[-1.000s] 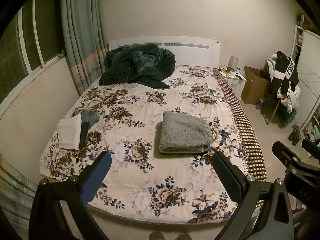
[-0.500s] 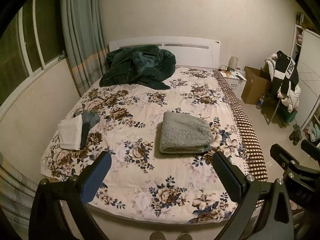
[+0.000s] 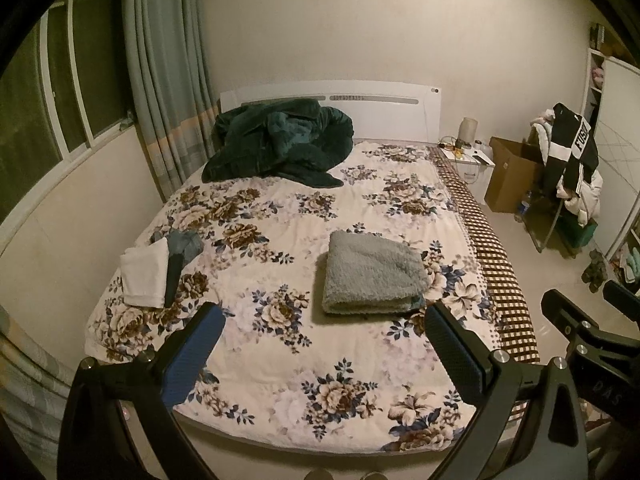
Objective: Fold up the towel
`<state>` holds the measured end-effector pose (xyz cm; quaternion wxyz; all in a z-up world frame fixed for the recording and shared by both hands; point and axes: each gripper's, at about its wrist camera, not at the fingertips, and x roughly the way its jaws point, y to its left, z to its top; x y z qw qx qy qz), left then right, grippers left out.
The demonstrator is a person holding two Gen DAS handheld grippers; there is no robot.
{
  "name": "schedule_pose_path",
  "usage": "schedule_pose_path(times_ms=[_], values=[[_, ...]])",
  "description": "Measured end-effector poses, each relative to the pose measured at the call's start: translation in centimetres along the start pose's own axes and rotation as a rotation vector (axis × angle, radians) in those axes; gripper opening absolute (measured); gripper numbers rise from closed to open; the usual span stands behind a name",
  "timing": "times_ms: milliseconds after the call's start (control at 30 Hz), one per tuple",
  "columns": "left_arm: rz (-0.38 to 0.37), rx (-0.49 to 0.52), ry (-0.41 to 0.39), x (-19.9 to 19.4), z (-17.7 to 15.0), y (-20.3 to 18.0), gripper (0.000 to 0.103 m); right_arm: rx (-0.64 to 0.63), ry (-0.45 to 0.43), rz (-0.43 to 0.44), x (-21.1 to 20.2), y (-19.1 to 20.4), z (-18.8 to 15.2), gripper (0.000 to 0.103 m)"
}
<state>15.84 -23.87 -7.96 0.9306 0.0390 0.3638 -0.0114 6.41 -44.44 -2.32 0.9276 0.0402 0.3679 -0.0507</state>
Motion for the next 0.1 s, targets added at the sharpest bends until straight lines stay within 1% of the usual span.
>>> schedule_pose_path(times_ms=[100], values=[[0.0,0.002,0.0,0.06,0.19,-0.32,0.103,-0.002,0.0,0.001,0.11,-0.1,0.12,0.103]])
